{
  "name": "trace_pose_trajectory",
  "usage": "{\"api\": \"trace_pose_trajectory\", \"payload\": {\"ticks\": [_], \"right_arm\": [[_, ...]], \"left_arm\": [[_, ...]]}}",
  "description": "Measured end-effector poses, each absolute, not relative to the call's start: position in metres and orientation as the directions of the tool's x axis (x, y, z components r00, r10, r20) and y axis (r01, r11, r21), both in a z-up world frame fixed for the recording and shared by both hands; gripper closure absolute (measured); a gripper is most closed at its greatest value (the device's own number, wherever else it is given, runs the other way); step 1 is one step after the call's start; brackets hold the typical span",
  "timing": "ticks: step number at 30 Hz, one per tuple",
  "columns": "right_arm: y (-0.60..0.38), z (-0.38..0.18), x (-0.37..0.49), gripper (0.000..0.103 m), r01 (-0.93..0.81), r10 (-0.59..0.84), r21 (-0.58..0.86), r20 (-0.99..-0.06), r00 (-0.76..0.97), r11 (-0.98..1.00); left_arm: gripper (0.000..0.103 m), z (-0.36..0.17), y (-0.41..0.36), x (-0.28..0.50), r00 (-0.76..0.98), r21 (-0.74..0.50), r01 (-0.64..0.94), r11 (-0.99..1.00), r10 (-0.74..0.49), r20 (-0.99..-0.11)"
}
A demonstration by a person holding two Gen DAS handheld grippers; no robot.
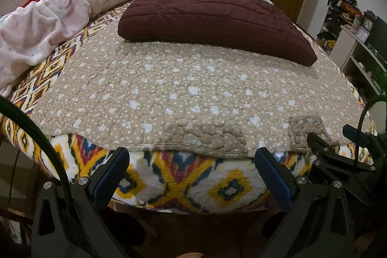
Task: Fold large clothes
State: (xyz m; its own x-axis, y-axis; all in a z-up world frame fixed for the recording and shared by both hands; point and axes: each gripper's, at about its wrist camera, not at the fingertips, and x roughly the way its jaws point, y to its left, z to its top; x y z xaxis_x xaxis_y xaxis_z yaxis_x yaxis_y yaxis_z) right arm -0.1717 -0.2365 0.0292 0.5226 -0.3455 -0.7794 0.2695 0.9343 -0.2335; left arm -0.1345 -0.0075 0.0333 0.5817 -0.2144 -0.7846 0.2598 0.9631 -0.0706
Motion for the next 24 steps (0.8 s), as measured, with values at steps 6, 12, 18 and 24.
{"api": "trace_pose_trajectory", "payload": {"ticks": [6, 12, 18, 24], "right_arm": [[-0.236, 0.0297, -0.1708, 0.026, 0.269, -0.345, -0.232, -0.777, 0.526, 0.935], [-0.2349, 0.0313, -0.1706, 0.026, 0.27, -0.345, -0.231, -0.775, 0.53, 0.935], [-0.2342, 0.0333, -0.1708, 0.026, 0.271, -0.343, -0.228, -0.772, 0.535, 0.935], [-0.2349, 0.0333, -0.1724, 0.026, 0.272, -0.338, -0.221, -0.775, 0.534, 0.936]], "left_arm": [[0.0, 0.0337, -0.0078, -0.134, 0.585, -0.068, 0.257, 0.964, -0.211, -0.783], [0.0, 0.0343, -0.0072, -0.1341, 0.587, -0.068, 0.258, 0.964, -0.213, -0.781], [0.0, 0.0383, -0.0079, -0.1365, 0.61, -0.054, 0.259, 0.964, -0.207, -0.765], [0.0, 0.0385, -0.0119, -0.1378, 0.602, -0.047, 0.268, 0.962, -0.205, -0.772]]}}
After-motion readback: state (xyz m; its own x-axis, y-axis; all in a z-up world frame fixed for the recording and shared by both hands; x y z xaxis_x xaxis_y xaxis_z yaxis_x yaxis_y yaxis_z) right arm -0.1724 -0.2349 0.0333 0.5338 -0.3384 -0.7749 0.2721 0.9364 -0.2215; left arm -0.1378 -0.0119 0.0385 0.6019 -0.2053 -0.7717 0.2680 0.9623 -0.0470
